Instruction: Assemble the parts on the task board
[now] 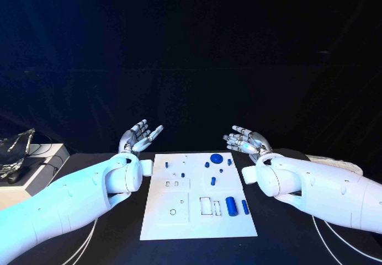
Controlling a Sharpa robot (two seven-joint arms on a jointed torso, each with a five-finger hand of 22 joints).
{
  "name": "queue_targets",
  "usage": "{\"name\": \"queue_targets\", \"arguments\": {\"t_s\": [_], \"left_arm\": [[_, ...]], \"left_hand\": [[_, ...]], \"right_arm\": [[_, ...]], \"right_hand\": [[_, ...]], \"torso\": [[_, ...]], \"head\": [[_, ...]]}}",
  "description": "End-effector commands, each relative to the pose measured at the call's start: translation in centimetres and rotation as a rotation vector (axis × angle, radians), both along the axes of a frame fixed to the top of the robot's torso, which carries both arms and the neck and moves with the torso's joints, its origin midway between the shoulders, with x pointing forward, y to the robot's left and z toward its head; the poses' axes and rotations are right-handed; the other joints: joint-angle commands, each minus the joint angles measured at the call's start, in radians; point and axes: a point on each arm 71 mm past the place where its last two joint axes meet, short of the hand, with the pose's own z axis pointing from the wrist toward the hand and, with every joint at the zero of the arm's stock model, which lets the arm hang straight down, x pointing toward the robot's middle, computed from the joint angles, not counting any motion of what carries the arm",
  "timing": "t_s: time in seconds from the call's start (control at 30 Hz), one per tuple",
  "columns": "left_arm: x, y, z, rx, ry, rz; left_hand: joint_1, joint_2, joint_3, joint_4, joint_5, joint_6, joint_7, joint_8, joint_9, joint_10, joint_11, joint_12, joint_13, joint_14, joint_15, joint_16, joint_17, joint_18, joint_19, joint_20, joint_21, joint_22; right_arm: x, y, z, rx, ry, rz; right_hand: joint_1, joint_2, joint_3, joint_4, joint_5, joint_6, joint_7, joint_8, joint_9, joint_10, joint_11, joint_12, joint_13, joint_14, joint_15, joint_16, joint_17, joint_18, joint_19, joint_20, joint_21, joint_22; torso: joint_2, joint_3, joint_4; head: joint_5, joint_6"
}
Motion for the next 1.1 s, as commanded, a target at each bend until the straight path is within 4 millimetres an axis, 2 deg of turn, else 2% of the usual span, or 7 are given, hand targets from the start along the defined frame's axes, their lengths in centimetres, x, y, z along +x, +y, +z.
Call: {"name": "queue_targets", "arguments": {"t_s": [0.03, 0.2, 0.23, 0.33, 0.8, 0.97, 1.1], "left_arm": [[0.3, -0.7, 0.0, -0.005, -0.013, -0.112], [0.4, -0.7, 0.0, -0.005, -0.014, -0.113], [-0.3, 0.4, 0.6, -0.02, -0.036, -0.17], [-0.9, 0.8, 1.2, -0.022, -0.053, -0.195], [-3.2, 1.2, 4.3, -0.013, -0.124, -0.306], [-4.1, 0.8, 5.6, -0.018, -0.145, -0.345], [-4.5, 0.6, 6.4, -0.024, -0.158, -0.363]], "left_hand": [[0.047, -0.002, 0.005, 0.013, 0.008, 0.02, 0.085, 0.007, 0.005, 0.021, 0.007, 0.009, 0.002, 0.016, 0.004, 0.007, 0.002, 0.016, 0.017, 0.009, 0.007, 0.003], [0.047, 0.073, 0.064, 0.007, 0.004, 0.181, 0.11, 0.055, 0.044, 0.188, 0.045, 0.034, 0.017, 0.103, 0.001, 0.026, 0.015, 0.024, 0.033, 0.014, 0.014, 0.007], [0.049, 0.084, 0.074, 0.005, 0.004, 0.226, 0.11, 0.069, 0.055, 0.228, 0.049, 0.038, 0.019, 0.124, 0.004, 0.03, 0.018, 0.023, 0.038, 0.015, 0.015, 0.008], [0.056, 0.103, 0.098, -0.002, 0.006, 0.353, 0.103, 0.11, 0.084, 0.369, 0.056, 0.056, 0.027, 0.275, -0.004, 0.067, 0.042, 0.03, 0.116, 0.017, 0.039, 0.02], [0.049, 0.09, 0.18, -0.028, 0.004, 0.601, 0.089, 0.171, 0.109, 0.726, 0.0, 0.066, 0.034, 0.648, -0.082, 0.187, 0.127, 0.075, 0.479, -0.026, 0.188, 0.066], [0.049, 0.088, 0.185, -0.03, 0.004, 0.607, 0.087, 0.172, 0.109, 0.733, -0.002, 0.063, 0.034, 0.652, -0.084, 0.189, 0.131, 0.074, 0.483, -0.028, 0.191, 0.067], [0.049, 0.087, 0.185, -0.03, 0.004, 0.607, 0.087, 0.171, 0.108, 0.734, -0.002, 0.063, 0.033, 0.652, -0.084, 0.189, 0.131, 0.074, 0.483, -0.028, 0.192, 0.067]], "right_arm": [[0.3, 0.9, -0.3, -0.041, 0.061, 0.171], [0.6, 0.8, -0.3, -0.056, 0.07, 0.189], [1.4, -0.2, 1.0, -0.37, -0.196, 0.247], [1.7, -0.4, 1.6, -0.453, -0.259, 0.266], [2.7, -0.7, 4.3, -0.857, -0.448, 0.344], [3.2, 0.0, 5.1, -1.071, -0.478, 0.372], [3.7, 0.3, 5.3, -1.216, -0.473, 0.368]], "right_hand": [[0.101, -0.006, 0.025, -0.04, -0.016, 0.12, 0.152, 0.03, 0.027, 0.143, -0.004, 0.02, 0.011, 0.178, -0.011, 0.037, 0.021, 0.04, 0.122, 0.006, 0.026, 0.013], [0.156, -0.013, 0.028, -0.073, -0.037, 0.309, 0.135, 0.081, 0.067, 0.39, -0.032, 0.044, 0.024, 0.357, -0.053, 0.088, 0.043, 0.084, 0.346, -0.003, 0.105, 0.042], [0.167, -0.011, 0.025, -0.078, -0.042, 0.374, 0.127, 0.099, 0.08, 0.447, -0.043, 0.053, 0.027, 0.392, -0.069, 0.101, 0.048, 0.085, 0.411, -0.022, 0.141, 0.056], [0.189, -0.008, 0.016, -0.087, -0.053, 0.49, 0.11, 0.127, 0.1, 0.507, -0.063, 0.055, 0.025, 0.451, -0.094, 0.118, 0.053, 0.083, 0.47, -0.051, 0.178, 0.069], [0.191, -0.05, 0.036, -0.079, -0.048, 0.686, 0.031, 0.145, 0.081, 0.765, -0.162, 0.026, 0.023, 0.898, -0.231, 0.359, 0.245, 0.08, 0.696, -0.188, 0.593, 0.326], [0.157, -0.109, 0.123, -0.041, -0.034, 0.698, 0.024, 0.129, 0.087, 0.775, -0.172, 0.028, 0.025, 0.885, -0.235, 0.671, 0.488, 0.012, 0.812, -0.19, 1.077, 0.892], [0.148, -0.129, 0.134, -0.024, -0.045, 0.696, 0.019, 0.131, 0.098, 0.732, -0.166, 0.025, 0.024, 0.889, -0.229, 0.871, 0.663, -0.02, 0.864, -0.182, 1.236, 1.101]], "torso": [[0.0, -0.0001, -0.0001], [0.0, -0.0001, -0.0001], [0.009, -0.0044, 0.0027], [0.02, -0.0065, 0.0086], [0.074, -0.0154, 0.0467], [0.095, -0.0199, 0.0651], [0.11, -0.025, 0.0764]], "head": [[0.0, 0.0], [0.0, 0.0], [-0.004, -0.037], [-0.011, -0.038], [-0.051, -0.033], [-0.07, -0.028], [-0.084, -0.024]]}}
